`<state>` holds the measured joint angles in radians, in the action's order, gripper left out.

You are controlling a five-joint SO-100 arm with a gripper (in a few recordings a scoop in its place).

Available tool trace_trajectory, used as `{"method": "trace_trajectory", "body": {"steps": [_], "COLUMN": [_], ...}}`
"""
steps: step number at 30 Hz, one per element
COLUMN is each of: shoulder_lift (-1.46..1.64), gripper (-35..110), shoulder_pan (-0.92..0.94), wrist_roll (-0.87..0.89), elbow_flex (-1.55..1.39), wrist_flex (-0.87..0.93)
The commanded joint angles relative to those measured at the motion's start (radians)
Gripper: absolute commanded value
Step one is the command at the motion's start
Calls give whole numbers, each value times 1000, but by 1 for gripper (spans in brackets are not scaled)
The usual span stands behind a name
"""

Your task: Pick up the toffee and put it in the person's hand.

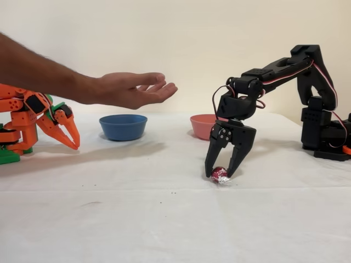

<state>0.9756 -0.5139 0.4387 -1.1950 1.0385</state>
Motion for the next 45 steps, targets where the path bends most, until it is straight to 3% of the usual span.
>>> {"method": "trace_trajectory", "body": {"steps": [1,22,45], "shoulder_lift": [44,130,281], "gripper": [17,18,18], "shoulder_pan": [-25,8,193], "wrist_roll": [-9,-100,-189], "elbow_flex": [49,250,390], "wrist_flex": [-8,123,187]}}
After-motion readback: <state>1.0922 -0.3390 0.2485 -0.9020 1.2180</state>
